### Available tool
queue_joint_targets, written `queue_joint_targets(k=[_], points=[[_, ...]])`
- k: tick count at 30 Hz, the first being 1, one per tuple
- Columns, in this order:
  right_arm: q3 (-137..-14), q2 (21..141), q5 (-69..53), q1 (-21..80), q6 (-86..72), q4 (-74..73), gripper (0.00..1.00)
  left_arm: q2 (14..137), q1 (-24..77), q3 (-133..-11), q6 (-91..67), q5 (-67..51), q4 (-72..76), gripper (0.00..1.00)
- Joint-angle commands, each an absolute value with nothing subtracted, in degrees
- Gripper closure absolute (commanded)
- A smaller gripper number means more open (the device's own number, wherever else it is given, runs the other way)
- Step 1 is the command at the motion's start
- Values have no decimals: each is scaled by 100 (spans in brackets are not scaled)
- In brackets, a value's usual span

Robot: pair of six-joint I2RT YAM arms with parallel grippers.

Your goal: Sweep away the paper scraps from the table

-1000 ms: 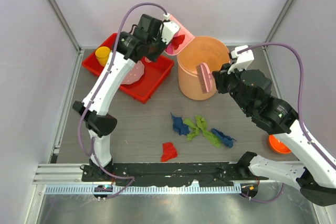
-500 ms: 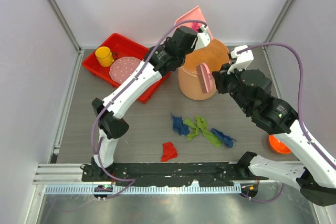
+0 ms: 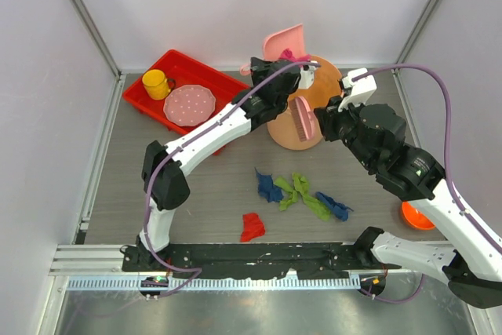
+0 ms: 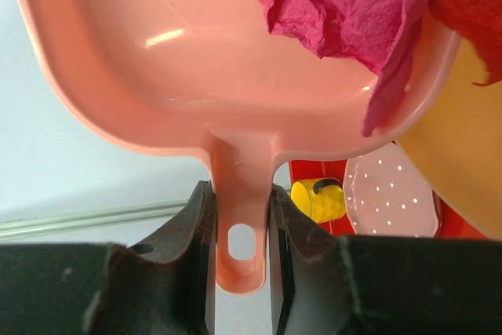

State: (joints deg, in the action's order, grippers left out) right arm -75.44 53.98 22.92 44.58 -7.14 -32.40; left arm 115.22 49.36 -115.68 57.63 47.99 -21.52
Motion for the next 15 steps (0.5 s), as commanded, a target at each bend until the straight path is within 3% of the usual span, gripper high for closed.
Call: queue_joint_targets(k=[1,11,15], points=[[-7603,5238,2197,4482,-615,-3085,99,11039,4992,-11426,6416,5177,-914,100],[-7603,5256,2022,4482,-510,-3138,99,10934,5027,-10934,7224,5370,350,100],[-7603,5273,1925,4474,-484,-3190,99,10872,5019,-11065,6839,5379,-139,100]])
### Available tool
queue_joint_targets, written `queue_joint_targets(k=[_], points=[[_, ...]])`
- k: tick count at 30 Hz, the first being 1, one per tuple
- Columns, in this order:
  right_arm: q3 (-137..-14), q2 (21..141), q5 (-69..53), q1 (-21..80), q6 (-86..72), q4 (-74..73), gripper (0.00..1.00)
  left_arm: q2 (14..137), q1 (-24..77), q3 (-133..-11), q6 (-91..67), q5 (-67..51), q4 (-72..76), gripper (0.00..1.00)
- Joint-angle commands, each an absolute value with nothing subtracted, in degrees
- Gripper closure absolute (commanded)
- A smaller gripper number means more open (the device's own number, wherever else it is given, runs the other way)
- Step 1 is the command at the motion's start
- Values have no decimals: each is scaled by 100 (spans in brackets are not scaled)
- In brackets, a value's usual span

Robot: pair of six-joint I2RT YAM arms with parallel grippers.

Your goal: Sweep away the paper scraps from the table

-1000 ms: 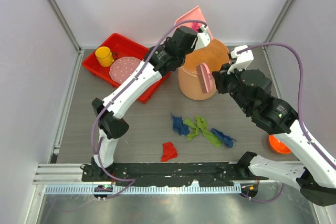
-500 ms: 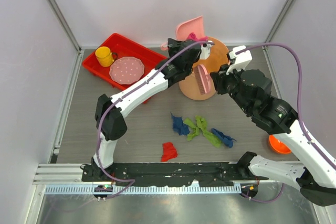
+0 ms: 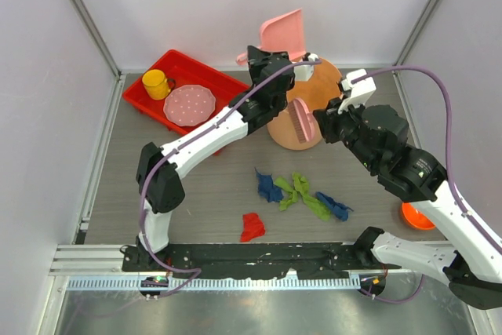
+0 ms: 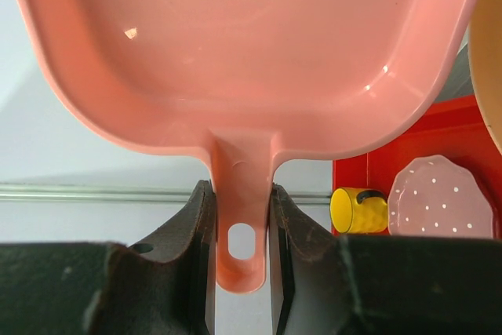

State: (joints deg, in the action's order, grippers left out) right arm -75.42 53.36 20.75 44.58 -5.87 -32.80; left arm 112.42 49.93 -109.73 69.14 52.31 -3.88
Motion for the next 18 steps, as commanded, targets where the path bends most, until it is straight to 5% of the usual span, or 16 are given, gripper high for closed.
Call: queue_joint_targets(k=[1,6,10,18], points=[[-7603,5282,1881,4474,-475,-3199,99,10855,5019,-11222,6629,5335,-376,100],[-7629,5344,872,4474,-369,-3304,99,10583,4861,-11777,4512,4765,-2879,100],[-7498,5440,-191,4482,-247,-3349,99,9820,4615,-11831,3070,3064,-4987,100],[-6865,5914,-3456,4543,167,-2901,99,8667,4079,-10444,2277,2058,-6248,100]])
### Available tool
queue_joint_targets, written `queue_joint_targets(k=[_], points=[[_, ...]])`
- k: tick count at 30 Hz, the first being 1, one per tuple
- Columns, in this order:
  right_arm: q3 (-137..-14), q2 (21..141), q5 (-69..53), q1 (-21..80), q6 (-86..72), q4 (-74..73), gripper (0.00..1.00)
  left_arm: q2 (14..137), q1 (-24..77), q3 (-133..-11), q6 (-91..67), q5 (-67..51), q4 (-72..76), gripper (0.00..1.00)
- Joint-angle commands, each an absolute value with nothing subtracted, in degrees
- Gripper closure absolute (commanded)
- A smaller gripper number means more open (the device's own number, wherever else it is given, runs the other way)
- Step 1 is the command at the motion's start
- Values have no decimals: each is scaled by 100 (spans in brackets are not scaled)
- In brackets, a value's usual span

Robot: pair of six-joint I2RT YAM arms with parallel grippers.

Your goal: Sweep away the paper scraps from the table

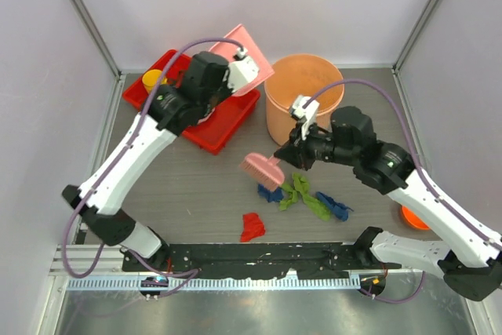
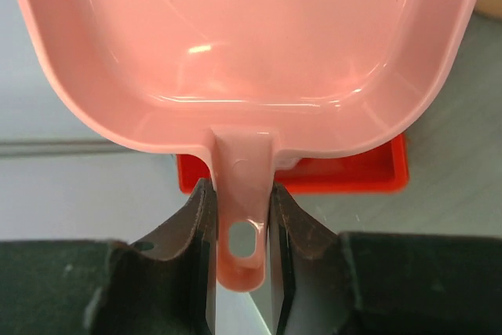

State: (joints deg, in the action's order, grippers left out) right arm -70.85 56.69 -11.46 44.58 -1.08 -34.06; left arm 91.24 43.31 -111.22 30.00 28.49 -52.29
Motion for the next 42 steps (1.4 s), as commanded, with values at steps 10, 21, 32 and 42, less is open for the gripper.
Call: queue_joint_targets(k=[10,21,32,42], points=[[-6459,6547,-5353,5167,1344,-3319,99,7981,3428,-9115,2110,1468,-6372,100],[-6425,7532,-3658,5309,1767,-3235,99,8095,3401,-8702,2100,1283,-6275,100],[-6328,7515,-1847,5309,1530,-2584,99,8042,3358,-8490,2118,1204,-6249,100],[-6802,6909,-932,5309,844,-2609,99,8033,3357,-8174,2232,976,-6389,100]])
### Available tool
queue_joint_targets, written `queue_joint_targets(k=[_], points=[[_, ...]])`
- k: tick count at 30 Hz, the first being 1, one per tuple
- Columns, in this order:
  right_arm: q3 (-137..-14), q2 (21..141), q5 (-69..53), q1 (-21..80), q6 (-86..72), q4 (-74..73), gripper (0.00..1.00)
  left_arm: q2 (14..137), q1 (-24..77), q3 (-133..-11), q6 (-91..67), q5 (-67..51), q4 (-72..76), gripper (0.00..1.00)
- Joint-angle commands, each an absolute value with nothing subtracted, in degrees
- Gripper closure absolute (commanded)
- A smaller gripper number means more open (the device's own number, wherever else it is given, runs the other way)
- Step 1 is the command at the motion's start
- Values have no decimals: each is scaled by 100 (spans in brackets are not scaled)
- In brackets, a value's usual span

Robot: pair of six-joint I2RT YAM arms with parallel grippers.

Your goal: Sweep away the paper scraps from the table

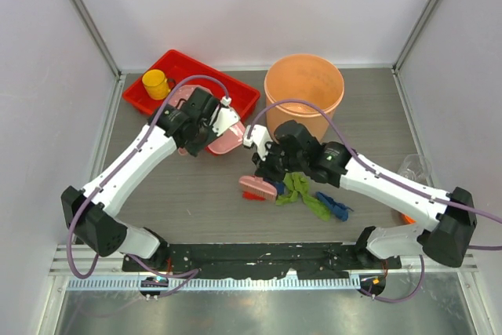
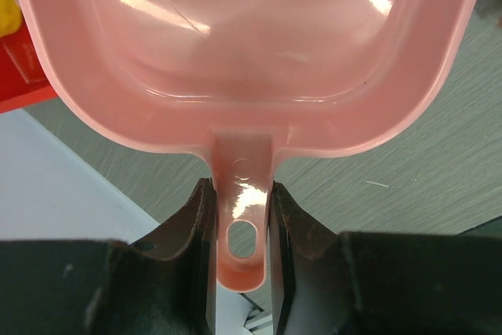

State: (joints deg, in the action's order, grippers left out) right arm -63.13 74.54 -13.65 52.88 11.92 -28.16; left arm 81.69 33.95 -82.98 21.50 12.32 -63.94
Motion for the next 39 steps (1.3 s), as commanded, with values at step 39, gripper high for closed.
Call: queue_joint_targets(k=[39], points=[[-6899,7813,2083,5124,-879,-2848,99,8481,4737,-6214,2698,-1890,-7234,100]])
